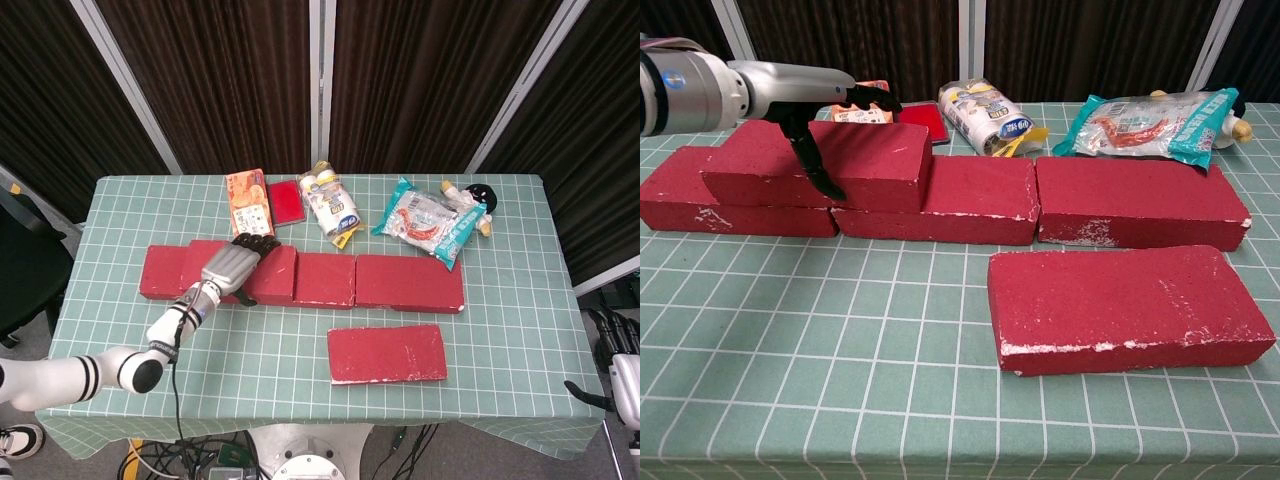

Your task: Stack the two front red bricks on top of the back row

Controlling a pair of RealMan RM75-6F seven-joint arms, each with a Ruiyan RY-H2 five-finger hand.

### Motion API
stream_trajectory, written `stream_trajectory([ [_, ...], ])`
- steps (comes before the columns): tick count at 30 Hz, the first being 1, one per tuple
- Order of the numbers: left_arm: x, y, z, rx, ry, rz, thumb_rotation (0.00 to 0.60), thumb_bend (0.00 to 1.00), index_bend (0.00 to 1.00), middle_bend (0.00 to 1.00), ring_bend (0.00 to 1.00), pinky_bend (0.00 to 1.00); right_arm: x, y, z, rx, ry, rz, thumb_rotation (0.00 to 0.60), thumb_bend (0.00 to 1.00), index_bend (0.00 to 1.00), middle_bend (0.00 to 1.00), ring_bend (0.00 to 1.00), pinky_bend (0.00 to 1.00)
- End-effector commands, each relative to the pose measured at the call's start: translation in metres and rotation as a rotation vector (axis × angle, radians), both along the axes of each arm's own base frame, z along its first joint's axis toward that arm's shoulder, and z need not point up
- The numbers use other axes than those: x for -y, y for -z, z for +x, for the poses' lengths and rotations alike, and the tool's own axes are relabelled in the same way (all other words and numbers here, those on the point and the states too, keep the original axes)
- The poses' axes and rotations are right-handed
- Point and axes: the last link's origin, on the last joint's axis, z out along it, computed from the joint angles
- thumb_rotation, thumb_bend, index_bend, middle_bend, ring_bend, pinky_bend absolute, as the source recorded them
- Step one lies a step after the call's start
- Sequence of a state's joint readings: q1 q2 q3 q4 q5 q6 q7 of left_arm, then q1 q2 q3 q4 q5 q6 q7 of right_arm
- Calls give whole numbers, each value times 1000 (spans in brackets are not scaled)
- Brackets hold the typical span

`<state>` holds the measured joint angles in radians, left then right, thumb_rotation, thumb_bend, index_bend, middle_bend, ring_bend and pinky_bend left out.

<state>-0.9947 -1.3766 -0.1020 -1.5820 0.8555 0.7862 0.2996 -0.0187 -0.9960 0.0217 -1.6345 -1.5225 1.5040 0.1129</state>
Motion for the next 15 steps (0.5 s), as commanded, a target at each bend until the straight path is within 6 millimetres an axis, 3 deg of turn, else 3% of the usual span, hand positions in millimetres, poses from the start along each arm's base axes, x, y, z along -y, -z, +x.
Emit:
stream_trajectory([
  [1, 23, -28, -14, 11, 6, 56, 600, 61, 24, 0, 0, 0, 3, -5, 8, -18, -36, 7, 600, 0, 0, 0, 0, 0],
  [7, 72, -72, -53, -31, 0, 148, 600, 55, 25, 0, 0, 0, 13, -8, 34, -40, -134, 79, 600, 0, 0, 0, 0, 0],
  [15, 135, -99, -106, -75, 12, 285, 600, 43, 26, 0, 0, 0, 31, 21, 83, -76, -295, 301, 600, 0, 0, 0, 0, 0],
])
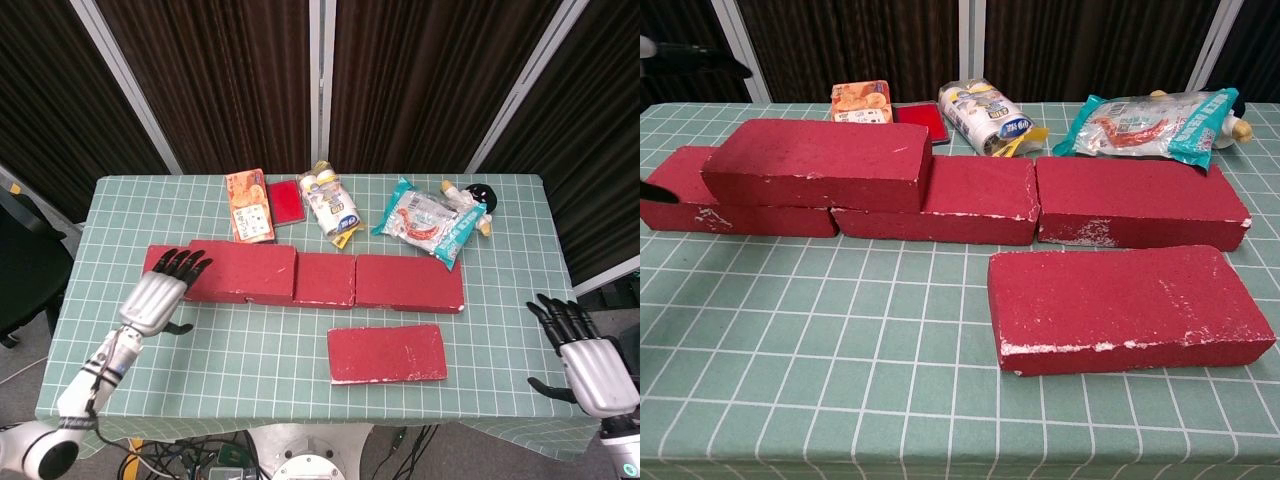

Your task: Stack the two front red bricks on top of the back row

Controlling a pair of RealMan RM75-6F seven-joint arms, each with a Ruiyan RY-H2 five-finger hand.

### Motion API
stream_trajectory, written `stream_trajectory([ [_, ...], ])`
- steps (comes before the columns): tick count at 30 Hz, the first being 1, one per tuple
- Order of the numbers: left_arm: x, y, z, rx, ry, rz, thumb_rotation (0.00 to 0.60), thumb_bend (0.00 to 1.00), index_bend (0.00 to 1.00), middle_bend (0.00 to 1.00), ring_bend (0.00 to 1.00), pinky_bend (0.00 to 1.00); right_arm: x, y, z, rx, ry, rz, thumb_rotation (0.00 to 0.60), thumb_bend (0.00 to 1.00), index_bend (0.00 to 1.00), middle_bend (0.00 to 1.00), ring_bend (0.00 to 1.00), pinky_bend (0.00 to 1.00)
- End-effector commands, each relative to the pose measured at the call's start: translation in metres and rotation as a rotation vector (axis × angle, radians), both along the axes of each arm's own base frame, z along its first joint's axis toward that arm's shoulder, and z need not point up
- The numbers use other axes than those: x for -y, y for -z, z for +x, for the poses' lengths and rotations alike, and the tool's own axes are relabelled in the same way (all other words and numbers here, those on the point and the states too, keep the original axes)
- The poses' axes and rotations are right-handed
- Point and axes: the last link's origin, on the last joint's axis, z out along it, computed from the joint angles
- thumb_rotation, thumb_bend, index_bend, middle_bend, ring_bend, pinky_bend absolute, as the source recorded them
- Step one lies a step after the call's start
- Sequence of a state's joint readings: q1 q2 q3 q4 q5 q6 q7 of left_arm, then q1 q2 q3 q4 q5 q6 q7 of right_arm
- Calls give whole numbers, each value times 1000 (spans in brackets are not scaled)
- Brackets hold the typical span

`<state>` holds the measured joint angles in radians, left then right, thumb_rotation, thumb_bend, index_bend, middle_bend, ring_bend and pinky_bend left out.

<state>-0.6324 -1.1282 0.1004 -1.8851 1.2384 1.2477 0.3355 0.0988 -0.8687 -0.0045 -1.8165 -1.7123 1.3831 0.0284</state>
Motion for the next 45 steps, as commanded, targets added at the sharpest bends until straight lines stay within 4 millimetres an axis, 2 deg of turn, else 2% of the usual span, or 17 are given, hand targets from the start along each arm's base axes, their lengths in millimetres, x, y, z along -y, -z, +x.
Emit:
stream_trajectory([
  [1, 40, -15, -32, -19, -23, 58, 600, 43, 26, 0, 0, 0, 10, 16, 30, -40, -96, 110, 600, 0, 0, 0, 0, 0],
  [7, 68, -18, -62, 1, -89, 60, 600, 43, 25, 0, 0, 0, 32, 45, 60, -85, -149, 236, 600, 0, 0, 0, 0, 0],
  [13, 86, -20, -84, 0, -134, 72, 600, 43, 26, 0, 0, 0, 49, 82, 68, -125, -129, 369, 600, 0, 0, 0, 0, 0],
  [19, 95, -22, -96, 16, -150, 82, 600, 44, 26, 0, 0, 0, 62, 117, 72, -127, -116, 448, 600, 0, 0, 0, 0, 0],
  [34, 98, -22, -111, 37, -169, 69, 600, 43, 26, 0, 0, 0, 74, 169, 77, -145, -61, 518, 600, 0, 0, 0, 0, 0],
  [45, 100, -27, -111, 63, -152, 75, 600, 43, 26, 0, 0, 0, 76, 181, 77, 3, 6, 534, 600, 0, 0, 0, 0, 0],
])
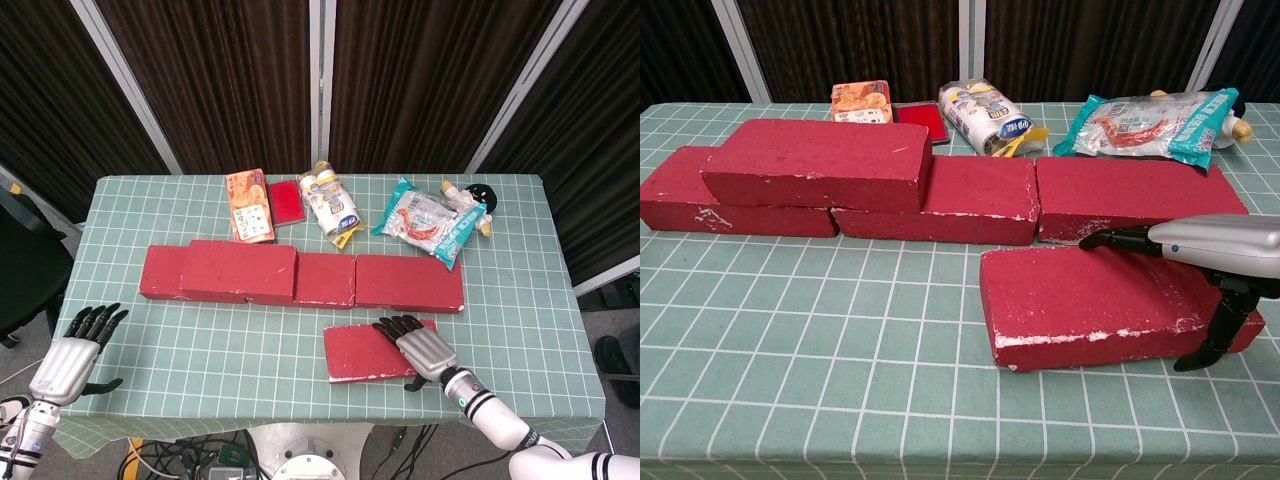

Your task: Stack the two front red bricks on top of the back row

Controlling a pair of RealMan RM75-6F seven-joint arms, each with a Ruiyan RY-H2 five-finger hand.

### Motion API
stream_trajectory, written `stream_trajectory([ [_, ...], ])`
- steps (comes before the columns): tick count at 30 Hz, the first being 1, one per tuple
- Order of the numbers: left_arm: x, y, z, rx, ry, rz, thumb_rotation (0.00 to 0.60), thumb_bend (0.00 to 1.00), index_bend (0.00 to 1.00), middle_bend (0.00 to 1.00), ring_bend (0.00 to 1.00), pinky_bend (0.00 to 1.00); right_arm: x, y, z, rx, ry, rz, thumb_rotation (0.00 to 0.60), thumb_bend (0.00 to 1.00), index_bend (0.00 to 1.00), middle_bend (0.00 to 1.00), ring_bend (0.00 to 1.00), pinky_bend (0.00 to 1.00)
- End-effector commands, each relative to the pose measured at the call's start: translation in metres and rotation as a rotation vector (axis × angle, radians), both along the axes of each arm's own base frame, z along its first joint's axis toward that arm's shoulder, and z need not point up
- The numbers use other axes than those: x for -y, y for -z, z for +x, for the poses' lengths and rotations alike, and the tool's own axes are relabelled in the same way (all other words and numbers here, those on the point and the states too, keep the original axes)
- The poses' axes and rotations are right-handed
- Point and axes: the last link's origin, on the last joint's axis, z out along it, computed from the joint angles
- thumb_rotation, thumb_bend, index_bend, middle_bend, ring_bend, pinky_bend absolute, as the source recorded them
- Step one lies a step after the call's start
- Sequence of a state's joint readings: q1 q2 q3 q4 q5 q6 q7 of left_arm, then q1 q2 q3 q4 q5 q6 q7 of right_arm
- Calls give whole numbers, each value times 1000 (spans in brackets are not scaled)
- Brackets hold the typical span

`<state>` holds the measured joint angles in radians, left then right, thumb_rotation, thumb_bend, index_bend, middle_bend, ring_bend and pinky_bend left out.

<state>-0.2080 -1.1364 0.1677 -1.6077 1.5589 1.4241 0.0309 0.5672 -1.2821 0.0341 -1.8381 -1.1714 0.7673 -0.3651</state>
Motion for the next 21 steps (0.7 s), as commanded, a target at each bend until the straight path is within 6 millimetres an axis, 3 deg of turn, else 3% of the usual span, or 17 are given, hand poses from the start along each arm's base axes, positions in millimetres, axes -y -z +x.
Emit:
stream_trajectory([
  [1, 1, -2, 2, 5, 11, 2, 600, 43, 25, 0, 0, 0, -1, 1, -1, 36, 17, 2, 600, 0, 0, 0, 0, 0],
  [9, 1, -2, 2, 9, 6, -5, 600, 43, 25, 0, 0, 0, 2, -1, -4, 65, 35, -13, 600, 0, 0, 0, 0, 0],
  [21, -2, -1, -4, 8, -16, -12, 600, 43, 26, 0, 0, 0, 10, 11, -1, 59, 61, 30, 600, 0, 0, 0, 0, 0],
])
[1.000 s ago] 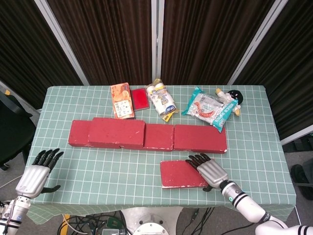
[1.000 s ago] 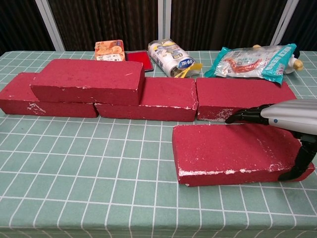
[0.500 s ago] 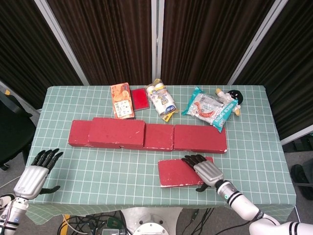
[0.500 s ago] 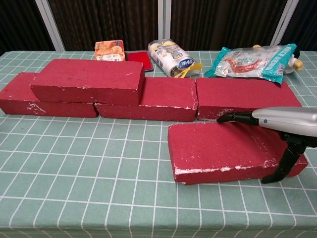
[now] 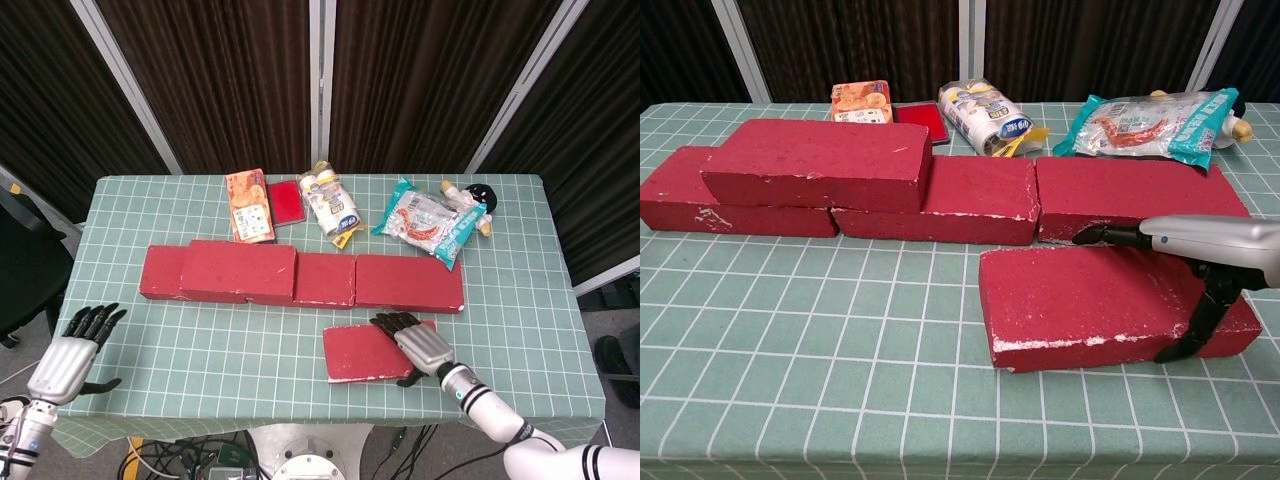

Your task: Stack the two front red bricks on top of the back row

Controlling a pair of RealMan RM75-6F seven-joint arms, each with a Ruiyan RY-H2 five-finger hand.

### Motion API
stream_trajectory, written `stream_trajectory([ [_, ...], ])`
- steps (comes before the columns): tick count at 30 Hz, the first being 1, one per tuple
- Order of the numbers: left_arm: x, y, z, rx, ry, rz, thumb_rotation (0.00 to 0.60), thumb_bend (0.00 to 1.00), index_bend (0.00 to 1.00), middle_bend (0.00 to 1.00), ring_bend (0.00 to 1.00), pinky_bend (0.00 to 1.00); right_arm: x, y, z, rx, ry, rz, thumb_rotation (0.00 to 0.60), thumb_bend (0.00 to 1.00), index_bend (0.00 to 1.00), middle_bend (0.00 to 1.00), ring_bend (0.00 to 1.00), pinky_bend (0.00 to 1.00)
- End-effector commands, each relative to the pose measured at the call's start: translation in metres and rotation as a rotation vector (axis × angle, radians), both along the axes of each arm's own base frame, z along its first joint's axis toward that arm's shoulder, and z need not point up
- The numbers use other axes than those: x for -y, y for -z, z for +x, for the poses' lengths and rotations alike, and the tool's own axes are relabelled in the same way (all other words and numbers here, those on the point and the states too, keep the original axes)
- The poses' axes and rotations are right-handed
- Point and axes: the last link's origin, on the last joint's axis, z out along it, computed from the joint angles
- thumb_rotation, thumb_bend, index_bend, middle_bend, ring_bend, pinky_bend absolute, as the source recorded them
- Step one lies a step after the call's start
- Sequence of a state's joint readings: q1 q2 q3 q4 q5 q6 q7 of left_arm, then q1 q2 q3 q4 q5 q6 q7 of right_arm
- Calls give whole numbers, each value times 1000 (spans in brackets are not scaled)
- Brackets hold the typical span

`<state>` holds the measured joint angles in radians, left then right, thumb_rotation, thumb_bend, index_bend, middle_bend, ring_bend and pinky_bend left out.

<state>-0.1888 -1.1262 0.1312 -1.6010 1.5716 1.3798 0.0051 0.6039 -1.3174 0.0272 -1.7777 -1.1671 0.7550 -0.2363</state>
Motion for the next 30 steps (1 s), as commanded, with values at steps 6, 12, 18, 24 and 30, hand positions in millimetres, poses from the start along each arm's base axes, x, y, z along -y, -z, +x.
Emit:
stream_trajectory([
  [6, 0, 1, -2, 6, -5, -5, 600, 43, 26, 0, 0, 0, 0, 4, 3, -17, -13, 11, 600, 0, 0, 0, 0, 0],
  [12, 0, 1, -4, 5, -13, -7, 600, 43, 26, 0, 0, 0, 0, 4, 4, -7, -28, -11, 600, 67, 0, 91, 0, 0],
  [18, 0, 3, -6, 10, -18, -14, 600, 43, 26, 0, 0, 0, -1, 5, 3, -19, -33, -11, 600, 87, 46, 214, 59, 116],
  [24, 1, 2, -5, 17, -13, -6, 600, 43, 26, 0, 0, 0, 0, -7, 10, 6, -52, -54, 600, 98, 79, 239, 108, 211],
  [30, 2, -1, -2, 24, -3, -2, 600, 43, 26, 0, 0, 0, 24, -37, 33, 47, -93, -146, 600, 98, 80, 221, 118, 218],
])
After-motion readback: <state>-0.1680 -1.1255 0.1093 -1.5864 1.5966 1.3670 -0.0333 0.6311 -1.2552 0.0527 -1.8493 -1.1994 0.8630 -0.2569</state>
